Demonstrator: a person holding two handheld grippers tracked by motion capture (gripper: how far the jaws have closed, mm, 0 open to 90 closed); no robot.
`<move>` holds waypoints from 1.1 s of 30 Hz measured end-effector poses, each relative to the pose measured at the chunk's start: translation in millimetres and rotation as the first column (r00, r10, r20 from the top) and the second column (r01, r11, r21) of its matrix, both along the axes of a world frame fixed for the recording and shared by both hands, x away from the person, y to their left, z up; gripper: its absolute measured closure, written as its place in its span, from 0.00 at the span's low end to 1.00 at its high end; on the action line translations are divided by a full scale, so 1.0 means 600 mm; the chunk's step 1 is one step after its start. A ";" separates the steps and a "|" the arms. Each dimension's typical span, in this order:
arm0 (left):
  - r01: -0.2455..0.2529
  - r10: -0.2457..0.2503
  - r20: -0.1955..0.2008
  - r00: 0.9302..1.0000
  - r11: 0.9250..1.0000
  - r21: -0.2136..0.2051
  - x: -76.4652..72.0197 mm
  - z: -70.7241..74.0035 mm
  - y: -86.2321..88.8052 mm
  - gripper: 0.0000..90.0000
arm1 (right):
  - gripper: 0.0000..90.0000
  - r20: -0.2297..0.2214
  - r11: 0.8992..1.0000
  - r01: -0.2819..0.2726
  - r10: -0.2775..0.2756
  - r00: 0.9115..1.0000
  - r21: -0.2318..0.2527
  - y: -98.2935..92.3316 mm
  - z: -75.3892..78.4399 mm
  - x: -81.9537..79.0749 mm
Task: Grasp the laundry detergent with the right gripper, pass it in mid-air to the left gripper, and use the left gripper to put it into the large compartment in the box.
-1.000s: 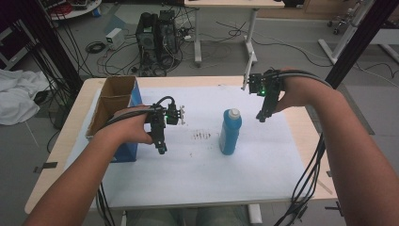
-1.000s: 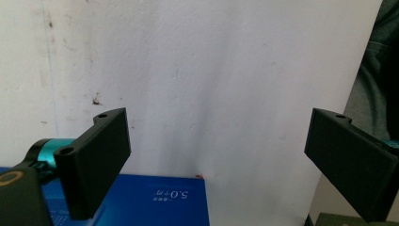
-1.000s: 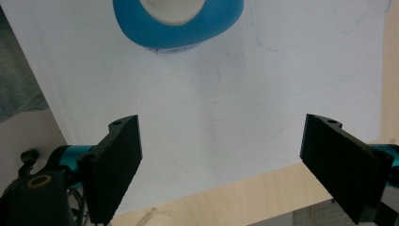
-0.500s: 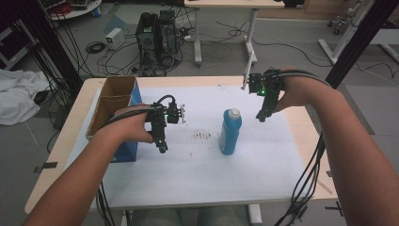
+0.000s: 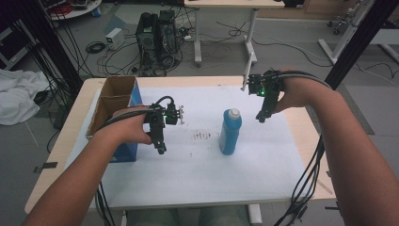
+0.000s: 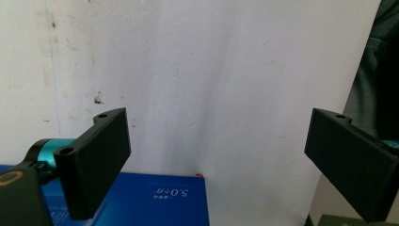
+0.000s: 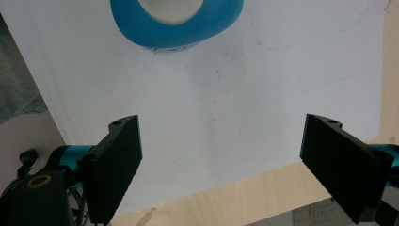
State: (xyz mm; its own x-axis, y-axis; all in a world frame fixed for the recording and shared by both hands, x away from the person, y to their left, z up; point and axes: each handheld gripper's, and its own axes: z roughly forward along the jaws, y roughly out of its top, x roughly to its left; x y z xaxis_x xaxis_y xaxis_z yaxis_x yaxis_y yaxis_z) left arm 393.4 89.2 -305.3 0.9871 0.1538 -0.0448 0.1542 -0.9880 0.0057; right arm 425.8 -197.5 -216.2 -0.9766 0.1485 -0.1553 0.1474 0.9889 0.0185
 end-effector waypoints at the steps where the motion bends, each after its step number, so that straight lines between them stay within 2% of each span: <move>1: -0.007 0.007 -0.003 1.000 1.000 -0.011 -0.001 -0.001 0.000 0.08 | 0.14 -0.001 1.000 -0.005 0.005 1.000 -0.001 0.000 -0.001 0.001; 7: -0.005 0.005 0.003 1.000 1.000 -0.011 -0.002 0.000 0.000 0.08 | 0.14 -0.004 1.000 -0.013 0.013 1.000 0.006 -0.001 -0.004 0.001; 10: 0.008 -0.008 0.002 1.000 1.000 -0.003 -0.001 0.002 0.002 0.08 | 0.14 0.000 1.000 -0.001 0.001 1.000 0.014 -0.002 -0.004 -0.001; 20: -0.005 0.005 0.003 1.000 1.000 -0.007 -0.004 -0.001 0.001 0.08 | 0.14 -0.008 0.999 0.024 -0.023 1.000 0.022 -0.009 -0.008 -0.003; 26: -0.001 0.001 0.003 1.000 1.000 -0.005 -0.003 -0.002 -0.001 0.08 | 0.14 -0.007 0.999 0.014 -0.013 1.000 0.053 -0.016 -0.009 -0.004; 30: 0.003 -0.003 0.001 1.000 1.000 -0.002 -0.003 -0.003 -0.001 0.08 | 0.14 0.009 0.997 0.037 -0.038 0.999 0.065 -0.020 -0.009 -0.005; 33: 0.000 0.000 0.000 1.000 1.000 -0.006 -0.003 -0.004 0.001 0.08 | 0.14 0.012 0.994 0.052 -0.054 0.998 0.100 -0.026 -0.011 -0.004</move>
State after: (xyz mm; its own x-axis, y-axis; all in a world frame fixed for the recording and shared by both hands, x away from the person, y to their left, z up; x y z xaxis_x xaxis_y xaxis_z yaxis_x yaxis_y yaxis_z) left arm 391.4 89.8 -307.5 0.9871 0.1532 -0.0453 0.1539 -0.9880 0.0114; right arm 423.3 -213.1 -222.6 -0.9647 0.2156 -0.1512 0.1987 0.9728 0.1192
